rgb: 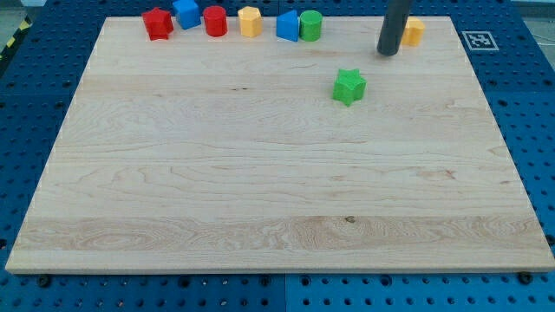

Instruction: Push the green circle into the green star

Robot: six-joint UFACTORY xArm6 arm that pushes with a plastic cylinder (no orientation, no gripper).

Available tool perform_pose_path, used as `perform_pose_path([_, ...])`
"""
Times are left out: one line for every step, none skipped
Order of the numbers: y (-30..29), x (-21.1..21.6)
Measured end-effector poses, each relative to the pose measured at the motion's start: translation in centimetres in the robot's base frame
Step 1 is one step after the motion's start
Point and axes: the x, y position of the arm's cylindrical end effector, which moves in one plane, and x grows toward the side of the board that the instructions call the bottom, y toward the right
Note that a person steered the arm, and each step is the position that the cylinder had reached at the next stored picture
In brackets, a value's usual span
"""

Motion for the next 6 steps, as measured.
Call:
perform_pose_path([-1.3,-2.2])
perform_pose_path([-5.8,-5.3])
perform_pose_path([-9.8,-7.2])
perform_pose_path([-14.2,-6.4])
perform_pose_path([-14.8,-0.5])
perform_pose_path([-12.1,4.3])
